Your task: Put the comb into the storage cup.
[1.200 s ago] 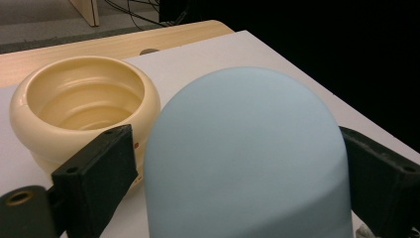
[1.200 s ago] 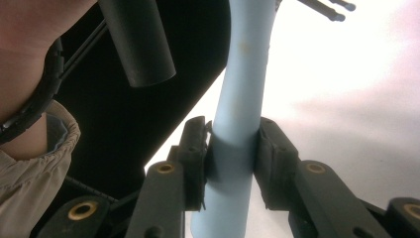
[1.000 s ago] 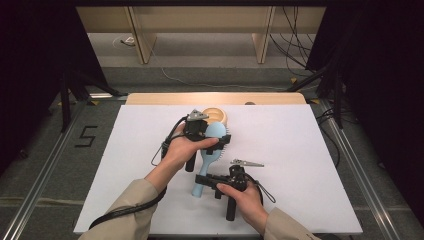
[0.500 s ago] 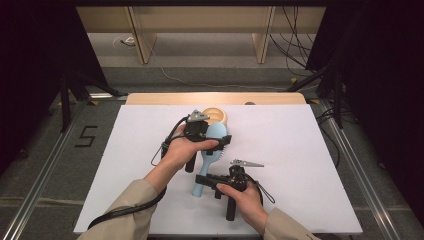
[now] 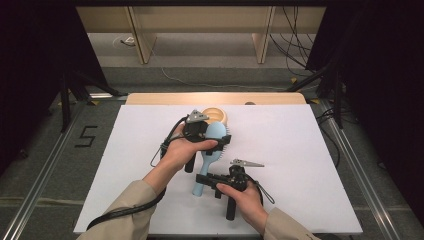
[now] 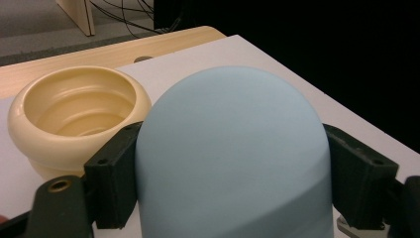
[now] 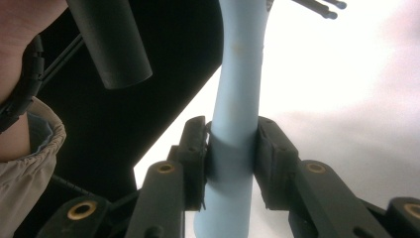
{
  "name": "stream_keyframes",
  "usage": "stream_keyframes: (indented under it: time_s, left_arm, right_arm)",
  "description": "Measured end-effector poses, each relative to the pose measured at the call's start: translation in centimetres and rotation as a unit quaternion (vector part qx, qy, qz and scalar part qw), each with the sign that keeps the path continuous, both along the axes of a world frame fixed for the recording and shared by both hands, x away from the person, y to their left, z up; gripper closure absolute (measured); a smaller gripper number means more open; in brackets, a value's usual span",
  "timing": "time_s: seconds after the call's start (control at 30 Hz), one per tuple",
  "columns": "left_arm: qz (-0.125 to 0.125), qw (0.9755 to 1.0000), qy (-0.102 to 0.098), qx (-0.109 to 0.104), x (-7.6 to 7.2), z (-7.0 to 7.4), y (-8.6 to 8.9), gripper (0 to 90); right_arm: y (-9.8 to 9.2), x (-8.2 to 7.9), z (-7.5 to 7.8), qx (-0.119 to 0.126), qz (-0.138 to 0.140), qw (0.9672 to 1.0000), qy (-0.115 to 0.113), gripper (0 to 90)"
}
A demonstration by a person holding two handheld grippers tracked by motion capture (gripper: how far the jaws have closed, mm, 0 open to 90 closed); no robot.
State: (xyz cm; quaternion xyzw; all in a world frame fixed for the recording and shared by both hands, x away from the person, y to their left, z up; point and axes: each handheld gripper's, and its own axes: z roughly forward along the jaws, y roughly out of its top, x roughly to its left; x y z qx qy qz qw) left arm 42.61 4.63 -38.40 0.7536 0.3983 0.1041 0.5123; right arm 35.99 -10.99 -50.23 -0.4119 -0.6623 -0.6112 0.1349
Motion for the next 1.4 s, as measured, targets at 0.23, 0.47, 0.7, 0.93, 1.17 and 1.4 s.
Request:
stream_keyframes:
  time_s: [0.23, 0.47, 0.7, 0.93, 1.17, 1.4]
  left_arm:
    - [0.001, 1.0000, -0.006, 0.004, -0.1, 0.0, -0.1, 19.1]
    - [-0.001, 0.9999, -0.015, 0.008, -0.4, 0.2, -0.1, 19.2]
    - [0.005, 0.9997, -0.022, 0.004, -0.6, 0.4, 0.1, 19.3]
    - [0.014, 0.9995, -0.029, -0.001, -0.7, 0.7, 0.2, 19.4]
    - [0.026, 0.9986, -0.046, 0.002, -0.9, 1.0, 0.3, 19.4]
    - [0.047, 0.9970, -0.062, 0.004, -1.0, 1.1, 0.4, 19.4]
  right_arm:
    - [-0.1, 0.1, 0.0, -0.002, -0.005, 1.0000, 0.005, 65.5]
    - [-0.1, 0.2, 0.0, -0.005, -0.011, 0.9999, 0.006, 60.0]
    - [-0.2, 0.3, 0.2, -0.012, -0.018, 0.9998, 0.003, 54.4]
    - [-0.2, 0.5, 0.5, -0.026, -0.021, 0.9992, -0.019, 49.5]
    - [-0.5, 0.8, 0.9, -0.035, -0.035, 0.9981, -0.035, 38.1]
    - [-0.9, 1.0, 1.5, -0.050, -0.053, 0.9955, -0.061, 27.3]
